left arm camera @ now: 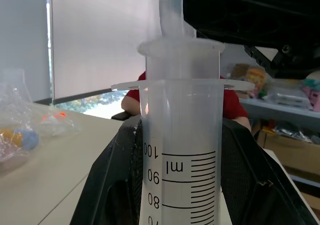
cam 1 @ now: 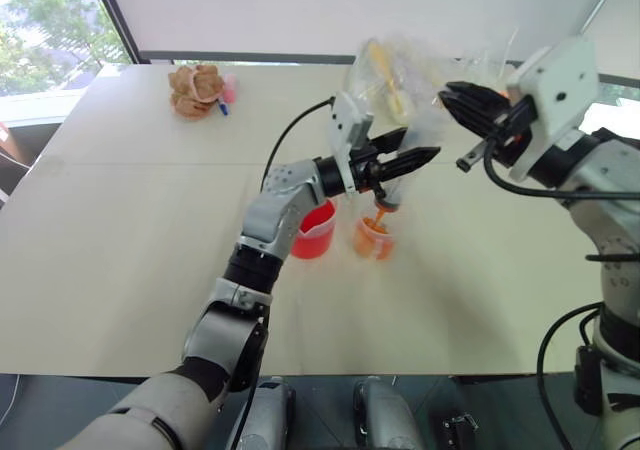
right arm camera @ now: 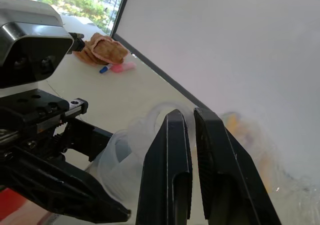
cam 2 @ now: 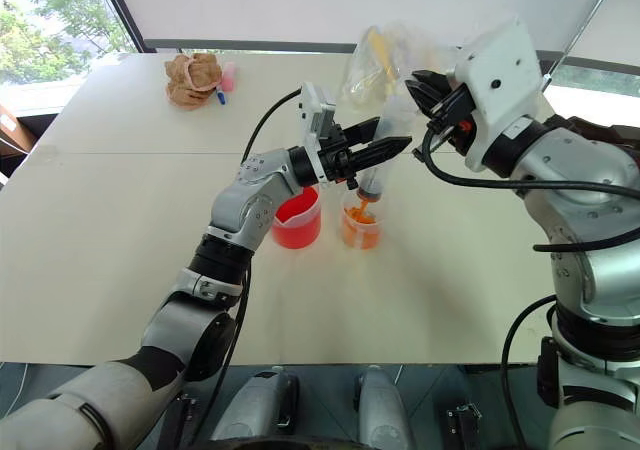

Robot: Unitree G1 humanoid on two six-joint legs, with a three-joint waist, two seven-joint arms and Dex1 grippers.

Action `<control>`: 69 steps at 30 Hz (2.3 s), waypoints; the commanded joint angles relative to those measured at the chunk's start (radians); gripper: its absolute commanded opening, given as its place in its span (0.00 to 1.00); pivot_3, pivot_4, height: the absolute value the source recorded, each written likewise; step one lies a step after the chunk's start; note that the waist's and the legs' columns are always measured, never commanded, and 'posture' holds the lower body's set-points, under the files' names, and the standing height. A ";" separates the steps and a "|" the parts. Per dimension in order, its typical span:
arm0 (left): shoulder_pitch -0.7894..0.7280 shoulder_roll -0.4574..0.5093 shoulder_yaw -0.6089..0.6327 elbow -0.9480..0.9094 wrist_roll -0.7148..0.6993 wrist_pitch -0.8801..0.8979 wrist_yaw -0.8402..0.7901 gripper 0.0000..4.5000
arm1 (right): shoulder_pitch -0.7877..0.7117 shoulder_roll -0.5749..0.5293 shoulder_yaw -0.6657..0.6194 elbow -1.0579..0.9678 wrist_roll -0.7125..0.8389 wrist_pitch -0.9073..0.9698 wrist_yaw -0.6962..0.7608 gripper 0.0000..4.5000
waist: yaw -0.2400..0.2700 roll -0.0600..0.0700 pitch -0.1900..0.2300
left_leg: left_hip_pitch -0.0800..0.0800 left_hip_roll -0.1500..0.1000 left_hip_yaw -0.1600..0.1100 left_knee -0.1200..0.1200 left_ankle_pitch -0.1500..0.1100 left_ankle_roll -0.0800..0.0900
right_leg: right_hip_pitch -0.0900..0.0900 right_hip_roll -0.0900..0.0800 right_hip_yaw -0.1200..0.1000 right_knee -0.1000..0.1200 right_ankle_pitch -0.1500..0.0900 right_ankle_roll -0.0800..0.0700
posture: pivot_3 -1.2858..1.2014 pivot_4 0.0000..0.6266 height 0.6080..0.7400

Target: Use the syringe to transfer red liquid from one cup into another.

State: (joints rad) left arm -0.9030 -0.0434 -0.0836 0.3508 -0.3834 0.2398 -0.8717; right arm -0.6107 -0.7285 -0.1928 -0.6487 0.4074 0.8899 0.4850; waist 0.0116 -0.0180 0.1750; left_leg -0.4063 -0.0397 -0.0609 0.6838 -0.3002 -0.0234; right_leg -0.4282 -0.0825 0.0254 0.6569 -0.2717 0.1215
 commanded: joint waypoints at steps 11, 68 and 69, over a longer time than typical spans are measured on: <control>-0.087 -0.041 0.043 -0.102 -0.059 -0.025 0.031 0.33 | 0.049 0.024 0.056 -0.061 0.104 0.036 0.055 0.37 | -0.001 0.000 0.000 | 0.000 0.000 0.000 0.000 0.000 0.000 | 0.000 0.000 0.000 0.000 0.000 0.000 | 0.52 0.24 1.00; 0.064 0.604 0.167 -0.230 -0.042 1.038 0.458 0.98 | 0.527 -0.165 -0.258 0.193 0.495 -0.083 0.391 0.98 | -0.009 0.000 0.000 | 0.015 0.000 -0.001 -0.001 0.004 -0.001 | 0.011 -0.001 0.002 0.006 0.003 0.000 | 0.52 0.24 1.00; 0.077 0.610 0.196 -0.262 -0.059 1.003 0.437 0.98 | 0.538 -0.163 -0.263 0.200 0.486 -0.089 0.388 0.98 | -0.008 0.000 0.000 | 0.014 0.000 0.000 -0.002 0.004 -0.001 | 0.011 -0.001 0.002 0.006 0.003 0.000 | 0.52 0.24 1.00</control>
State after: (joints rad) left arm -0.8147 0.5432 0.0867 0.1755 -0.4260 1.3241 -0.3870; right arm -0.0769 -0.8857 -0.4346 -0.4384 0.9059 0.8235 0.8742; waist 0.0038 -0.0176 0.1748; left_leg -0.3920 -0.0396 -0.0613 0.6818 -0.2964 -0.0249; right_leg -0.4174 -0.0832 0.0276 0.6621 -0.2686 0.1210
